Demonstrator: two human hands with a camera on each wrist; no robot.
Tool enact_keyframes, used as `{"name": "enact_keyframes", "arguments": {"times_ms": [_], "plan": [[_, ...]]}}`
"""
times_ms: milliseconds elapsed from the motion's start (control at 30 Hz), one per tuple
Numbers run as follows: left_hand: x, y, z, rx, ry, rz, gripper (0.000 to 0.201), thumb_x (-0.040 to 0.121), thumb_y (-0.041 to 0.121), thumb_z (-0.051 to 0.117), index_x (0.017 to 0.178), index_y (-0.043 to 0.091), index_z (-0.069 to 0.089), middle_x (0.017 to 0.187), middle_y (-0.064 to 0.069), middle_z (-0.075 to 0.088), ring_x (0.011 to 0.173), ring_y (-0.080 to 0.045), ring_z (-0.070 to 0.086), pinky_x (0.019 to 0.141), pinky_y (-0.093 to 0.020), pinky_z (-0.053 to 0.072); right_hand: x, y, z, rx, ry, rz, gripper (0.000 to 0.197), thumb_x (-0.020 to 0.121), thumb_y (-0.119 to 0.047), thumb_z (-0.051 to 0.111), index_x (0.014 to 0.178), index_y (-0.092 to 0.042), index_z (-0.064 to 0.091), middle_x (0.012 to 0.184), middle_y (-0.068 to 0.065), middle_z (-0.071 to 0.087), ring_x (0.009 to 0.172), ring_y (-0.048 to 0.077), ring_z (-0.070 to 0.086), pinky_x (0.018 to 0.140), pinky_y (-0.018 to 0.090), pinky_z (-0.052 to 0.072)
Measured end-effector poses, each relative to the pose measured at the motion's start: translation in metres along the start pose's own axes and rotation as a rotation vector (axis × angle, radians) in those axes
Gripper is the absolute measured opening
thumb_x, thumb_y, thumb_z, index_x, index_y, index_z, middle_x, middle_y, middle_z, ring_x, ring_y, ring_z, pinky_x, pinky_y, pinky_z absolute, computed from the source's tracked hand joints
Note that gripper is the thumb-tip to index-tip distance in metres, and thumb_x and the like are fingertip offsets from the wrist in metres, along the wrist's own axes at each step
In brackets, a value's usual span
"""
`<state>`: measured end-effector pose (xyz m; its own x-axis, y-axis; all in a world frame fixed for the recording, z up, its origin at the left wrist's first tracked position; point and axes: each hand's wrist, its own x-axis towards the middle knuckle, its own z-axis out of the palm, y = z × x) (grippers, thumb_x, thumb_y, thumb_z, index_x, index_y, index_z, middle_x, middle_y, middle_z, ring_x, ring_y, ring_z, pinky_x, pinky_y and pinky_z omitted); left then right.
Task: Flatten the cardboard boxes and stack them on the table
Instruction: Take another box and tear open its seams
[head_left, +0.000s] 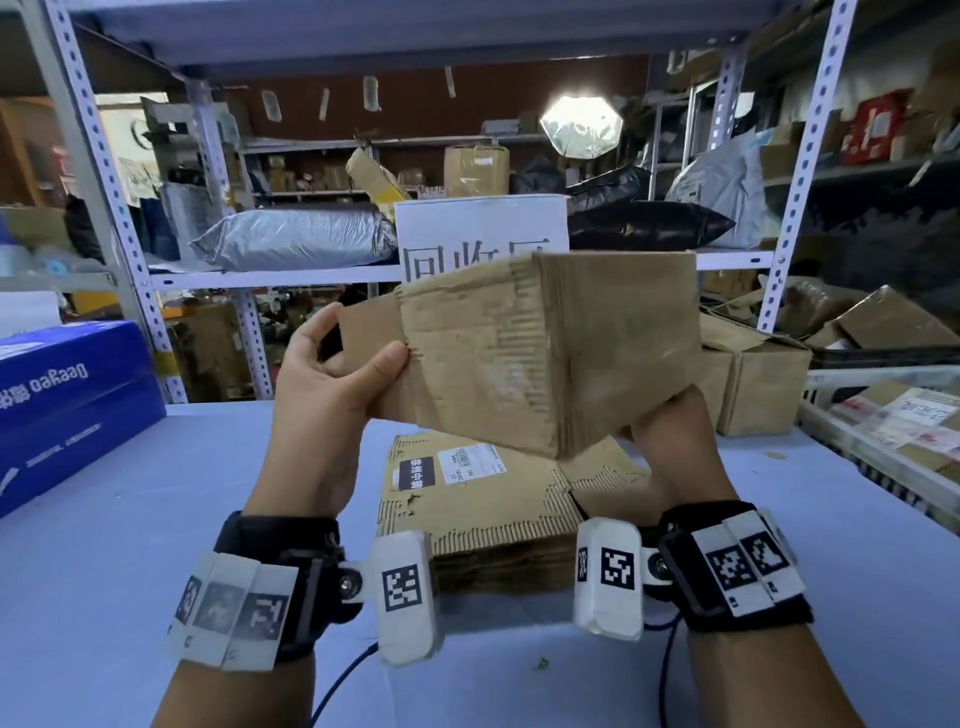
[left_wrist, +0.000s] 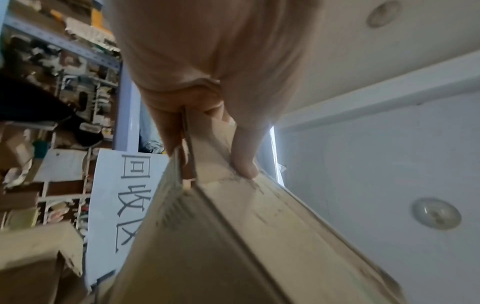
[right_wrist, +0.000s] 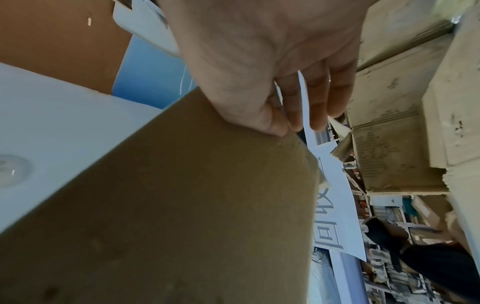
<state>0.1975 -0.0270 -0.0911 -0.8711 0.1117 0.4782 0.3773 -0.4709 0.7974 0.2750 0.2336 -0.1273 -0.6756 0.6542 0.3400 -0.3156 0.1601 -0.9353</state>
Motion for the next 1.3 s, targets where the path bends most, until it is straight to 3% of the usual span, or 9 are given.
{"name": "enact_keyframes", "arguments": {"times_ms": [100,233,300,467,600,733,900,1033,1300], "plan": [[-0.001,-0.003,0.001,-0.046,0.040,0.057,0.070,0.072,0.015,0.079,0.135,0.003,0.049,0.104,-0.005,0.079,0.093,-0.018,0.075,0.071,-0.028,0.061,0.000,-0.003,0.000,0.094,0.068,0.047,0.027,0.095,-0.003,0.052,0.122,-0.004,0.056,0.106,0.012,0.066,0.086,0.027,0.067,0.078,0.046,0.059],[0.000,-0.007,0.000,-0.063,0.065,0.082,0.049,0.075,0.024,0.079,0.117,0.006,0.061,0.102,-0.003,0.077,0.094,-0.017,0.073,0.078,-0.030,0.060,-0.006,-0.010,0.005,0.081,0.072,0.007,0.023,0.090,-0.012,0.058,0.110,-0.022,0.062,0.106,0.006,0.071,0.100,0.023,0.070,0.086,0.048,0.060],[0.000,-0.008,-0.001,-0.052,0.048,0.097,0.038,0.078,0.027,0.077,0.109,0.011,0.063,0.103,-0.002,0.076,0.095,-0.016,0.071,0.081,-0.031,0.059,-0.009,-0.009,0.006,-0.152,0.158,-0.093,0.023,0.086,-0.015,0.063,0.109,-0.022,0.059,0.112,0.004,0.065,0.100,0.009,0.063,0.081,0.031,0.056],[-0.003,-0.012,-0.003,0.031,0.046,0.198,0.025,0.086,0.031,0.074,0.104,0.017,0.064,0.100,0.006,0.076,0.094,-0.010,0.070,0.077,-0.026,0.058,-0.014,-0.014,0.003,-0.490,0.185,-0.171,0.069,0.080,-0.023,0.078,0.141,-0.025,0.044,0.143,0.005,0.041,0.130,0.024,0.043,0.100,0.037,0.040],[-0.002,-0.018,-0.001,0.155,0.109,0.287,0.017,0.091,0.025,0.077,0.091,0.022,0.060,0.093,0.006,0.072,0.084,-0.006,0.068,0.067,-0.021,0.056,-0.019,-0.031,0.001,-0.500,-0.008,-0.326,0.049,0.088,-0.001,0.055,0.126,-0.030,0.066,0.124,-0.013,0.063,0.094,-0.012,0.060,0.079,0.009,0.047],[-0.003,-0.027,0.002,0.263,0.122,0.284,0.019,0.091,0.024,0.078,0.089,0.022,0.059,0.093,0.001,0.071,0.083,-0.011,0.067,0.073,-0.033,0.059,-0.025,-0.044,0.011,-0.386,-0.191,-0.303,0.031,0.100,-0.029,0.047,0.119,-0.029,0.072,0.084,-0.031,0.068,0.076,-0.012,0.060,0.072,0.014,0.048],[-0.004,-0.036,0.004,0.258,0.006,0.056,0.017,0.092,0.026,0.076,0.103,0.016,0.068,0.102,-0.003,0.077,0.096,-0.020,0.074,0.079,-0.038,0.062,-0.027,-0.032,0.028,-0.353,-0.198,-0.194,0.082,0.066,-0.080,0.065,0.131,-0.030,0.054,0.117,-0.016,0.067,0.109,0.005,0.062,0.098,0.038,0.052],[-0.011,-0.040,0.011,0.229,-0.122,-0.042,0.016,0.095,0.022,0.071,0.110,0.016,0.071,0.102,-0.001,0.079,0.094,-0.017,0.076,0.070,-0.024,0.060,-0.029,-0.017,0.041,-0.434,-0.057,-0.177,0.098,0.061,-0.072,0.077,0.138,-0.023,0.042,0.127,-0.007,0.061,0.115,0.015,0.059,0.096,0.039,0.051],[-0.014,-0.040,0.013,0.184,-0.136,-0.085,0.021,0.092,0.020,0.073,0.109,0.009,0.072,0.100,-0.003,0.080,0.091,-0.017,0.076,0.069,-0.024,0.060,-0.023,-0.021,0.033,-0.560,0.121,-0.325,0.056,0.078,-0.055,0.076,0.119,-0.019,0.061,0.102,-0.006,0.070,0.092,0.018,0.064,0.078,0.036,0.054]]}}
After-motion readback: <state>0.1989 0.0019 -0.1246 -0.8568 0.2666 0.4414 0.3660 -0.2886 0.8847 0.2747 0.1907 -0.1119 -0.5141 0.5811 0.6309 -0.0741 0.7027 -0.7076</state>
